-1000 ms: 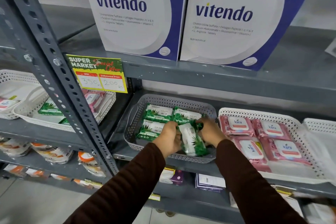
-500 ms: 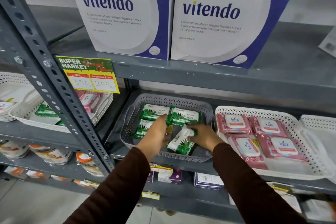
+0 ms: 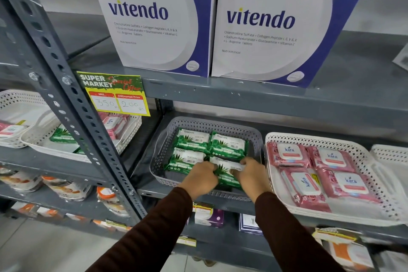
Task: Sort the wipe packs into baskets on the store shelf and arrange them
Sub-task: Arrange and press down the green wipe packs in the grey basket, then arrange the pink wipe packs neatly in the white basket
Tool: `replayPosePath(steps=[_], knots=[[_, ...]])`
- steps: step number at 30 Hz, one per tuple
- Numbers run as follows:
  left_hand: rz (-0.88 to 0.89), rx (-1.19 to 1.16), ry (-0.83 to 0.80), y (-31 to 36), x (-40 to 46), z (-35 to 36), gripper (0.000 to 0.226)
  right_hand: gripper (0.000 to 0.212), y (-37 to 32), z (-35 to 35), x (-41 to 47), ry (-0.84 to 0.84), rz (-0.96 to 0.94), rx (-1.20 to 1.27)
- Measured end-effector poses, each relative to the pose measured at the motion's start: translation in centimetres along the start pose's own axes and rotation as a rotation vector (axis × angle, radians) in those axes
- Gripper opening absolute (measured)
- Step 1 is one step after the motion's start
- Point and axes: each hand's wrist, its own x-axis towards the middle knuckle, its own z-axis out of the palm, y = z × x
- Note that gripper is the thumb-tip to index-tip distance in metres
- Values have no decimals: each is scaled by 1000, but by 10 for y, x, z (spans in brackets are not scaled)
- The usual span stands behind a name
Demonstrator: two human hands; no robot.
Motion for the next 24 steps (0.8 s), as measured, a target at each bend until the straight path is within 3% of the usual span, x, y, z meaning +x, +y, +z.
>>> replayPosePath(steps=[5, 10, 14, 17, 20, 22, 24], knots=[[3, 35, 26, 5, 7, 0, 39, 35, -8, 0, 4, 37, 7, 52], [18, 77, 54, 5, 8, 4, 33, 34, -2, -12, 8, -95, 25, 118], [116, 56, 199, 31, 3, 16, 27, 25, 24, -42, -3, -33, -5, 412], [180, -359, 248, 75, -4, 38, 29, 27, 60, -80, -11, 72, 163, 738], [-151, -1086, -1, 122, 3, 70, 18, 23, 97, -123, -12, 157, 237, 753], [-321, -1224, -93, 142, 11, 91, 19, 19, 112, -145, -12, 132, 247, 685], [-393, -1180, -91, 159, 18, 109, 29, 23, 130, -158, -6, 48, 307, 624]])
